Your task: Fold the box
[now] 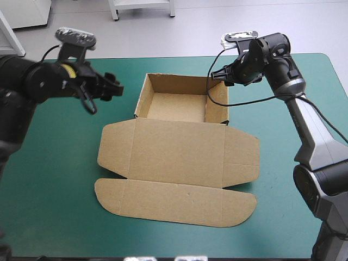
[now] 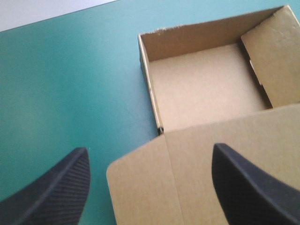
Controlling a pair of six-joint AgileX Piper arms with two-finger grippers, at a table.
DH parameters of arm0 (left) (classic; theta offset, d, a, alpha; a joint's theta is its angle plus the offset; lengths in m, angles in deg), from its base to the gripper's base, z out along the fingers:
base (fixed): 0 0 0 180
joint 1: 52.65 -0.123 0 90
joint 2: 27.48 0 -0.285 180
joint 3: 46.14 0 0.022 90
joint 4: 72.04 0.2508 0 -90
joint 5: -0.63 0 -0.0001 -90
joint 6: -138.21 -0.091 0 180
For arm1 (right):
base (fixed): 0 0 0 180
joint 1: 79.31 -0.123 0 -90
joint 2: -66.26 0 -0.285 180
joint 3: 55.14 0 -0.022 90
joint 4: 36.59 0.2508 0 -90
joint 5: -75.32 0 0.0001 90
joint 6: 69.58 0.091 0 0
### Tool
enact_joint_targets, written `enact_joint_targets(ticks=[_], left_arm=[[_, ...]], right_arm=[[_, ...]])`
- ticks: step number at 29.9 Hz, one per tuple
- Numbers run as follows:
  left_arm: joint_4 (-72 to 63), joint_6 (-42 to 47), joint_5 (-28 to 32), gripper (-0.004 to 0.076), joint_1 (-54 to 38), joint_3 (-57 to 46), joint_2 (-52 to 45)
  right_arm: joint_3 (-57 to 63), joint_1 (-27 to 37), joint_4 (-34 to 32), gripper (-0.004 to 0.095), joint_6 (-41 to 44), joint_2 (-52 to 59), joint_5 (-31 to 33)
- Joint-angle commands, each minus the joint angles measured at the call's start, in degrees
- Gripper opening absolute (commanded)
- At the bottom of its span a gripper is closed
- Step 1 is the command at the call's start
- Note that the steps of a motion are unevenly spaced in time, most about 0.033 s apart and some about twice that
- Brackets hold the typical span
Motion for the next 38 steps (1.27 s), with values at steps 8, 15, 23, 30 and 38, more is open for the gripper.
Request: enact_joint_targets(ticks=[8, 15, 23, 30, 38], left_arm=[[-0.25, -0.01, 0.70, 0.0483, 0.21, -23.59, -31.03], [-0.03, 0.69, -2.57, 0.0483, 0.21, -29.97, -39.03], [-1.62, 0.69, -2.54, 0.0483, 0.21, -32.04, -40.56], [-1.62, 0.69, -2.54, 0.0483, 0.21, -32.04, -40.56], [-0.52, 0.43, -2.29, 0.0482, 0.21, -32.04, -40.46]], right_arm=[[-1.69, 0.10, -0.62, 0.0515, -1.01, 3.54, -0.06], [-1.69, 0.10, -0.62, 0.0515, -1.01, -0.58, -0.16], [-1.69, 0.20, -0.87, 0.0515, 0.27, -8.21, -0.29], [-1.69, 0.20, 2.10, 0.0484, 0.30, -12.15, -0.16], [-1.69, 0.28, -1.88, -0.0014, -2.18, -12.58, -0.41]])
